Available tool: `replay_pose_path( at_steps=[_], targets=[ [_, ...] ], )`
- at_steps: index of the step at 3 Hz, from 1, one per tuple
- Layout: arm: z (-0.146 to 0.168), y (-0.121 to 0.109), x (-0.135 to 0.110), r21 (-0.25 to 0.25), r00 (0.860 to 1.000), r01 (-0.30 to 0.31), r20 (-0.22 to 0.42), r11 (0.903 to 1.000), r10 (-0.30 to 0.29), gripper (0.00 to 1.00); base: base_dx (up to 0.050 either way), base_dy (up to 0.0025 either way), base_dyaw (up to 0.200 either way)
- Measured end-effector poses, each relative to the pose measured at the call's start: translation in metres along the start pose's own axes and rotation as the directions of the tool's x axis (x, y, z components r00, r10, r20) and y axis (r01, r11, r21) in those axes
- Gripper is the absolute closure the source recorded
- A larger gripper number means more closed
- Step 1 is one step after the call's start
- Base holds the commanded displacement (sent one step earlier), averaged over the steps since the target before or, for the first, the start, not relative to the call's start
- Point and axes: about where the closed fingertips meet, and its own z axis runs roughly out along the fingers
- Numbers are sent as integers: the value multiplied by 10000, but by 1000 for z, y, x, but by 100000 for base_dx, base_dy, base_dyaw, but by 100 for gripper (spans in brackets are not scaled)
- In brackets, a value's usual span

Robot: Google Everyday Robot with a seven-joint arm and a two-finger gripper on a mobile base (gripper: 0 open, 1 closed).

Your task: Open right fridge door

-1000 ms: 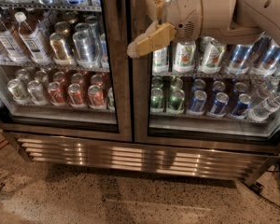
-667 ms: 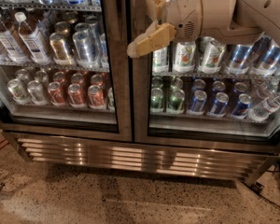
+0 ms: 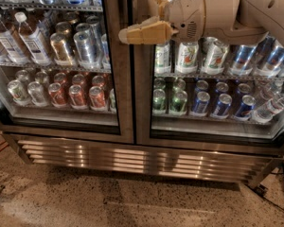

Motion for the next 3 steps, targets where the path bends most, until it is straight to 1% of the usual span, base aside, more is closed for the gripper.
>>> replay_pose_path(
  at_steps=[2, 3],
  targets=[
    [0, 0, 0, -1, 10000, 0, 0, 10000, 0, 89, 0, 0, 0],
    [0, 0, 0, -1, 10000, 0, 0, 10000, 0, 100, 0, 0, 0]
  ],
)
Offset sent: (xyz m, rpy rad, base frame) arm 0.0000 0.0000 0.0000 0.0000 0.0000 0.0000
